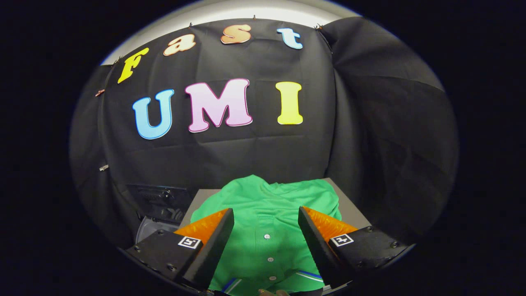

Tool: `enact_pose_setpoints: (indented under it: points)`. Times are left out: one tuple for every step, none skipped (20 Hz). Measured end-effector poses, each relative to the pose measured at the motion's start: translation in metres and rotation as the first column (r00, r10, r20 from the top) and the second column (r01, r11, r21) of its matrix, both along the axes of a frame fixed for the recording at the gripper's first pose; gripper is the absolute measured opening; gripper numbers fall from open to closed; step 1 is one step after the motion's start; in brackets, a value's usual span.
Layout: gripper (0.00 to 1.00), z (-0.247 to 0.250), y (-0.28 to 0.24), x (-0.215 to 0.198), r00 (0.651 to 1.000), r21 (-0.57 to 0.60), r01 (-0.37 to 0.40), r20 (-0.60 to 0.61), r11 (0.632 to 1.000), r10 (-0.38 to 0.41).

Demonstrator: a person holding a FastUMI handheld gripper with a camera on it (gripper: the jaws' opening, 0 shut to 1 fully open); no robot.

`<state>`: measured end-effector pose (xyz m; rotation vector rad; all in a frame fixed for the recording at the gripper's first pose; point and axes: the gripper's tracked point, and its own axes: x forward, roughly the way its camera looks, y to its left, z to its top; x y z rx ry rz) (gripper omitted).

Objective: Put the clothes into the washing machine and then close the washing machine lid.

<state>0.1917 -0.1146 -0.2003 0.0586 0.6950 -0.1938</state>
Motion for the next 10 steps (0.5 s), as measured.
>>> enact_pose_setpoints:
  points:
    - [0.98,-0.007,-0.002,0.001,1.0,0.001,0.005,-0.017,1.0,-0.005]
    - [0.98,-0.013,-0.003,0.002,0.999,-0.001,0.008,-0.034,1.0,-0.008]
    - [0.98,-0.02,-0.005,0.003,0.999,-0.006,0.009,-0.052,1.0,-0.009]
    - [0.98,-0.028,-0.007,0.004,0.997,-0.013,0.01,-0.076,1.0,-0.011]
    - [0.98,-0.035,-0.009,0.004,0.995,-0.018,0.013,-0.102,1.0,-0.015]
    - [0.98,-0.043,-0.01,0.002,0.992,-0.017,0.016,-0.125,1.0,-0.018]
    - [0.98,-0.049,-0.011,0.002,0.989,-0.013,0.018,-0.144,1.0,-0.02]
    - [0.98,-0.055,-0.013,0.002,0.987,-0.01,0.02,-0.158,1.0,-0.022]
    - [0.99,-0.06,-0.015,0.002,0.985,-0.013,0.024,-0.171,1.0,-0.026]
    - [0.98,-0.064,-0.015,0.0,0.982,-0.015,0.025,-0.185,1.0,-0.027]
